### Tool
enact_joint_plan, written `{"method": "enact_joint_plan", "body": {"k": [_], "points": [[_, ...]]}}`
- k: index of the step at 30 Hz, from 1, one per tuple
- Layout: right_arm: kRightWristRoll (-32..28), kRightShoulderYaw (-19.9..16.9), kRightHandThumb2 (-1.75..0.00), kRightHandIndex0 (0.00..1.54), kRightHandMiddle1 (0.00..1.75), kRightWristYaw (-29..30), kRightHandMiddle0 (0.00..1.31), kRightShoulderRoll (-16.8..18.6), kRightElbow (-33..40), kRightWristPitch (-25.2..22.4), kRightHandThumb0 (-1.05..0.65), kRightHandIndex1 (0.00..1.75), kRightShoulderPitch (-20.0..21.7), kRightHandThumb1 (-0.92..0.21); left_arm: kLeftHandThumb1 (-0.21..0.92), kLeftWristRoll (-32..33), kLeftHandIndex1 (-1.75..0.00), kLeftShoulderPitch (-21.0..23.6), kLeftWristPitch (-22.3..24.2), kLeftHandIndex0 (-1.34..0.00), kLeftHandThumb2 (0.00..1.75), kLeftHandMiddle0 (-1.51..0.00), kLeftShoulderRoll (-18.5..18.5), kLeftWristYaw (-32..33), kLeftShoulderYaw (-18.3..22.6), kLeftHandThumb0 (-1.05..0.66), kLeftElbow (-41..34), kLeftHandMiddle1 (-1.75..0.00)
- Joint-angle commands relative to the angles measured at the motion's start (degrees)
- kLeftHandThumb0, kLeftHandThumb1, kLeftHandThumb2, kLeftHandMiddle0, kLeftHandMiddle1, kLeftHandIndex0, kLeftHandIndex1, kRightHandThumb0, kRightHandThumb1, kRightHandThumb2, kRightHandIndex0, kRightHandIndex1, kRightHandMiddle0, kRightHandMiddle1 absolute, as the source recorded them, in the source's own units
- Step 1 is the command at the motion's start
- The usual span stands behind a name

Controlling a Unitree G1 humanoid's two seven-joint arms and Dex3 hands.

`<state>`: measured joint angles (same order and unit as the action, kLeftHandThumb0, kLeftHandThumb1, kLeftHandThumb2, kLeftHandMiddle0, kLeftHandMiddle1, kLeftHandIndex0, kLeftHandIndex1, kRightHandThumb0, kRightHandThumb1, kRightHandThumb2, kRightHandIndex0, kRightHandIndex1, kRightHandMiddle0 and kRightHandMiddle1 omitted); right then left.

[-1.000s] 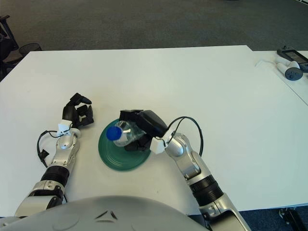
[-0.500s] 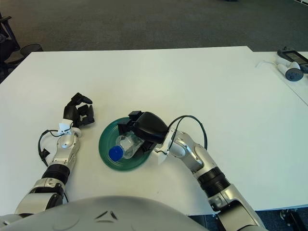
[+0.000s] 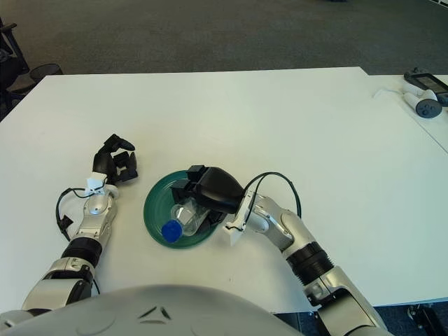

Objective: Put the bottle into the plate.

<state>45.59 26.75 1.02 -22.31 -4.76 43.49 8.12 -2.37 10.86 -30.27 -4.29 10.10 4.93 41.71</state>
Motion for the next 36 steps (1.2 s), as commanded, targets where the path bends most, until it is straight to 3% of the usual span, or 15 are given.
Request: {"method": "enact_joint_plan", "body": {"k": [1,36], "points": [[1.1,0.4,-1.46,1.17,1.75,1.0,0.71,0.2,-1.0,-0.4,-0.51,1.75,0.7,-0.2,0.29,-0.5,-1.75,-4.5,0.9,-0.63,1.35,-1.13,1.3,-0.1,-0.4,-0.48,5.6,-1.75],[2.3,1.3,-1.29,1.06,1.75,3.8,0.59,2.2,-1.9,-4.4,-0.46,1.75,1.8,-0.34,0.29,-0.7,-1.75,-3.7,-1.7,-0.63,1.34,-1.14,1.0,0.0,-0.6,-0.48,7.7,-1.75]]}}
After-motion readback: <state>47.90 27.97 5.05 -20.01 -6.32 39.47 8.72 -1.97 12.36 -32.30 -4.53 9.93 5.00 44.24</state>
